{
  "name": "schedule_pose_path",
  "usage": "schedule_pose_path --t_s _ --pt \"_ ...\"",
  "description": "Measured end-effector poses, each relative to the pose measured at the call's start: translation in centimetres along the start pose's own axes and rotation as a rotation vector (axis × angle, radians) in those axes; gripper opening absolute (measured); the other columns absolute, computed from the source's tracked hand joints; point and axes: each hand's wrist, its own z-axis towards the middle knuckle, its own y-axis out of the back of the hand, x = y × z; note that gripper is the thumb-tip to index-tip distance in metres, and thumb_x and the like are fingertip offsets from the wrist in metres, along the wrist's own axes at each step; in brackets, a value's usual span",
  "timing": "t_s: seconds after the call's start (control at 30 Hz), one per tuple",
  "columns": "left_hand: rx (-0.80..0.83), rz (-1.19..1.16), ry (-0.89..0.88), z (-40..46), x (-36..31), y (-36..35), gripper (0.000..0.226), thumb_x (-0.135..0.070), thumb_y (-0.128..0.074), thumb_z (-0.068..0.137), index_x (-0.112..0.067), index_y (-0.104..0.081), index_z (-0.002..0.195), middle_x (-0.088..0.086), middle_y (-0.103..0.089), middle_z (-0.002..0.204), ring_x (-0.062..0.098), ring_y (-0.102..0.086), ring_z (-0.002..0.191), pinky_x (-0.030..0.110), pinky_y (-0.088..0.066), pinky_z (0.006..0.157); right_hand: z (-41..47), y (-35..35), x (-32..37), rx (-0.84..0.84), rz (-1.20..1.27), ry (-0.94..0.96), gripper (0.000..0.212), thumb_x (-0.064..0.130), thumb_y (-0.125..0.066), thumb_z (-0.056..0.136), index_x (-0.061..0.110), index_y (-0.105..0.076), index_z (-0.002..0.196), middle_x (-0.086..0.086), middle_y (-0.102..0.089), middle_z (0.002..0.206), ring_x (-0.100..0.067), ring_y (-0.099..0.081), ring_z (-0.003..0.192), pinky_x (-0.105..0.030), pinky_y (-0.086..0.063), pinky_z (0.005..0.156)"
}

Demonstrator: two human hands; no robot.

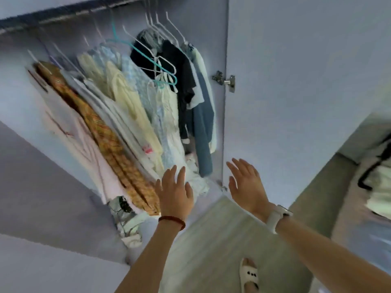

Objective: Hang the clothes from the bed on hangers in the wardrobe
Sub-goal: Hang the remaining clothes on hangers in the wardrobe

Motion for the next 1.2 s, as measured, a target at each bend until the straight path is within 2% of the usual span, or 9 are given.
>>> schedule_pose_path --t_s 0.13,0.3,0.4,0.53,0.63,0.9,1.03,1.1,1.2 --pt "0.228 -0.049 -0.175 -1.3 -10.6 -5.1 0.045 -0.015 -0.050 0.089 -0.012 -0.046 0.133 0.013 -0.039 0.143 0.030 -0.033 0.133 0.050 -0.028 0.107 -7.5 2.9 -9.2 0.008 -0.031 -0.314 0.052 0.028 -0.028 0.084 0.007 -0.054 0.124 -0.014 -0.054 0.129 -0.036 -0.048 0.122 -0.051 -0.036 0.100" --pt "0.439 -0.101 -0.596 -4.0 -25.1 -12.8 0.043 -0.013 -0.054 0.069 -0.003 -0.064 0.110 0.022 -0.060 0.116 0.040 -0.059 0.104 0.055 -0.049 0.083 -19.0 7.1 -20.3 -0.087 -0.044 -0.733 0.050 0.026 -0.030 0.078 0.007 -0.062 0.111 -0.014 -0.064 0.112 -0.035 -0.059 0.105 -0.048 -0.047 0.088" --pt "0.595 -0.117 -0.749 -7.5 -34.8 -16.9 0.042 -0.011 -0.055 0.073 -0.003 -0.063 0.113 0.022 -0.058 0.120 0.040 -0.059 0.104 0.053 -0.049 0.084 -26.9 9.1 -26.3 -0.176 -0.007 -0.992 0.049 0.023 -0.033 0.075 0.005 -0.063 0.109 -0.015 -0.065 0.108 -0.035 -0.062 0.098 -0.046 -0.051 0.080" --pt "0.789 -0.071 -0.997 -14.4 -46.0 -22.3 0.047 -0.014 -0.047 0.091 -0.009 -0.041 0.137 0.015 -0.031 0.147 0.033 -0.035 0.131 0.043 -0.030 0.105 -37.4 10.6 -32.2 -0.302 0.053 -1.315 0.045 0.016 -0.041 0.079 0.002 -0.057 0.118 -0.020 -0.058 0.121 -0.039 -0.055 0.110 -0.048 -0.045 0.089" --pt "0.977 0.019 -1.134 -20.1 -51.7 -25.9 0.050 -0.021 -0.038 0.097 -0.016 -0.025 0.144 0.006 -0.015 0.153 0.023 -0.017 0.139 0.037 -0.024 0.108 -44.7 11.0 -34.9 -0.331 0.091 -1.558 0.042 0.009 -0.044 0.088 0.002 -0.047 0.129 -0.019 -0.048 0.133 -0.038 -0.043 0.120 -0.043 -0.036 0.099" --pt "1.249 0.346 -1.362 -30.8 -56.0 -34.1 0.055 -0.028 -0.034 0.097 -0.024 -0.011 0.147 0.002 0.002 0.156 0.024 0.000 0.142 0.043 -0.019 0.112 -60.4 12.6 -41.5 -0.515 0.236 -2.037 0.045 0.002 -0.041 0.086 -0.009 -0.037 0.130 -0.030 -0.042 0.130 -0.044 -0.039 0.121 -0.045 -0.029 0.101" --pt "1.313 0.543 -1.411 -31.8 -55.9 -37.7 0.056 -0.031 -0.031 0.098 -0.028 -0.005 0.148 -0.001 0.009 0.156 0.023 0.007 0.142 0.043 -0.017 0.114 -66.1 12.6 -45.3 -0.526 0.243 -2.159 0.070 0.020 -0.028 0.070 -0.012 -0.031 0.132 -0.032 -0.037 0.130 -0.045 -0.039 0.118 -0.045 -0.027 0.100" --pt "1.352 0.602 -1.416 -31.7 -55.7 -38.8 0.055 -0.032 -0.028 0.098 -0.030 -0.003 0.147 -0.003 0.009 0.156 0.022 0.007 0.142 0.042 -0.013 0.115 -67.6 12.7 -46.7 -0.517 0.304 -2.234 0.071 0.025 -0.033 0.072 -0.011 -0.028 0.134 -0.031 -0.036 0.133 -0.044 -0.038 0.121 -0.044 -0.028 0.101" --pt "1.402 0.653 -1.406 -31.6 -55.7 -39.2 0.055 -0.032 -0.026 0.099 -0.032 0.000 0.147 -0.005 0.010 0.155 0.021 0.010 0.142 0.043 -0.009 0.116 -68.3 13.0 -48.4 -0.560 0.361 -2.297 0.066 0.033 -0.037 0.074 -0.006 -0.037 0.127 -0.031 -0.043 0.129 -0.044 -0.042 0.119 -0.044 -0.032 0.098"
